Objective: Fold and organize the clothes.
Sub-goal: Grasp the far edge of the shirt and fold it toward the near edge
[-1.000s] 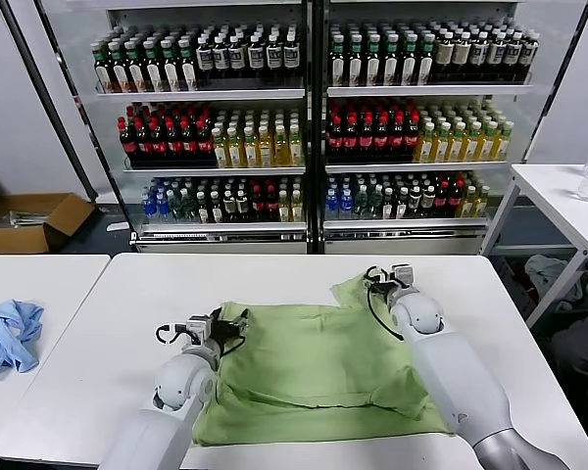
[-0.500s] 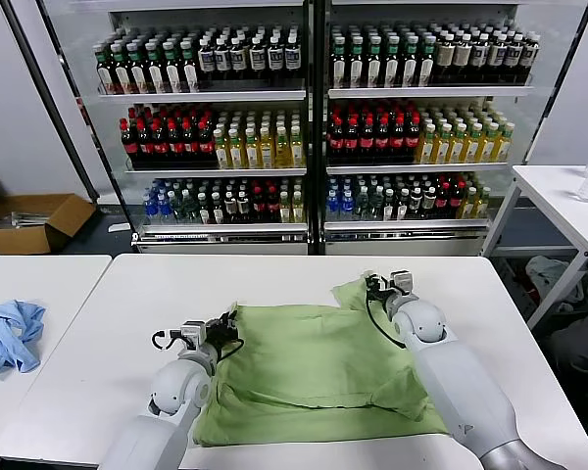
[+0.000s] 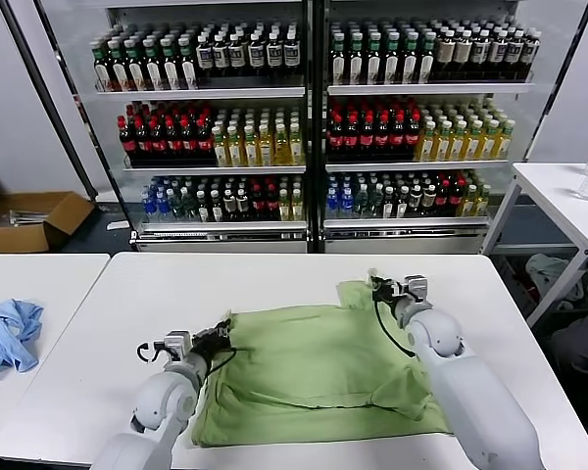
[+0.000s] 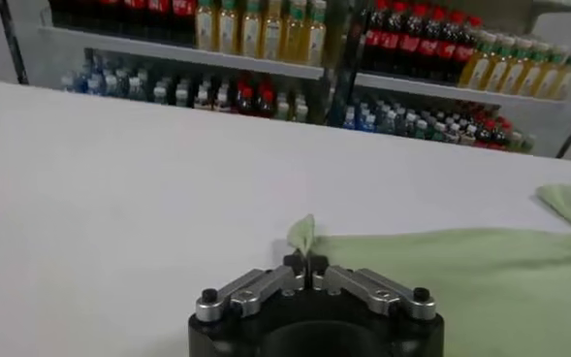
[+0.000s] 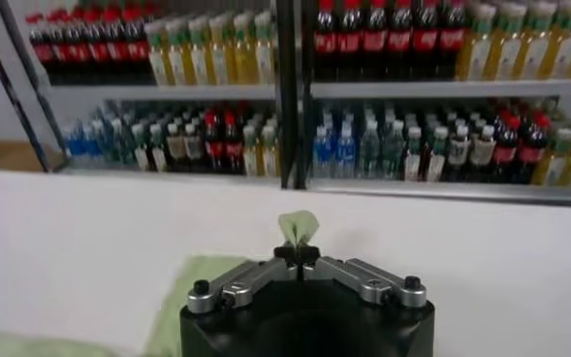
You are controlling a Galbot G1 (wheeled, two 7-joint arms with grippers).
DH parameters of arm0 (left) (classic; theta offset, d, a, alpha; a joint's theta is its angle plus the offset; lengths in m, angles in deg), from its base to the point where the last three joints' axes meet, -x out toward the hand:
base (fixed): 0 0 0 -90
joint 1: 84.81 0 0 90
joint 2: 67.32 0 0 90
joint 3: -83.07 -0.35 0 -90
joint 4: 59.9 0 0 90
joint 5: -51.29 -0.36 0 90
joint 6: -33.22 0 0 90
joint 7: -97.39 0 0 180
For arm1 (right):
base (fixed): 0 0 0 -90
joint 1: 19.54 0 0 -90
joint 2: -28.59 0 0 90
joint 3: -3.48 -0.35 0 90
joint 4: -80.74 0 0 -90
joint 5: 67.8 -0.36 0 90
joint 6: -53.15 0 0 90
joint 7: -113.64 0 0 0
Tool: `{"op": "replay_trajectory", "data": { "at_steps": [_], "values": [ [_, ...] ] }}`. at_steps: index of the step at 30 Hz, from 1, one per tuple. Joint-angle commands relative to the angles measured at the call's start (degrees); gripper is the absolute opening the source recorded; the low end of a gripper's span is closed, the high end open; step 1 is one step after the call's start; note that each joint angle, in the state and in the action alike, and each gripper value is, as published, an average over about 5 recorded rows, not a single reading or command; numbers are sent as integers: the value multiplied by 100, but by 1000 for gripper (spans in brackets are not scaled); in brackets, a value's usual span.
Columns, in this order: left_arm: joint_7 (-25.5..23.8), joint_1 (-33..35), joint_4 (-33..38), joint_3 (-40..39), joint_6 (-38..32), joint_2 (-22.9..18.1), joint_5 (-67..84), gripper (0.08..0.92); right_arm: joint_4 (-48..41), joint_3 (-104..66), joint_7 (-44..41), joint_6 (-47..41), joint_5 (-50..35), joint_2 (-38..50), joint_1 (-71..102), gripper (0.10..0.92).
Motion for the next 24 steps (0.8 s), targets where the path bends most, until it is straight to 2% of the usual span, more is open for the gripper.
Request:
{"op": "replay_trajectory", "data": {
  "at_steps": [1, 9, 15, 24],
  "values": [
    [-36, 835, 1062, 309, -101, 43, 344, 110, 1708, -1031, 144, 165, -217, 430, 1530, 108],
    [-59, 1506, 1605, 502, -56, -145, 334, 104, 2820, -1998, 301, 52, -270, 635, 2890, 108],
    [-71, 1911, 1804, 542, 5, -163, 330, 103, 3619, -2400, 583, -236, -102, 410, 3960, 108],
    [-16, 2175, 1900, 642, 152, -61, 211, 103, 4043, -2590, 734, -352, 291, 88, 4923, 108]
  ]
}}
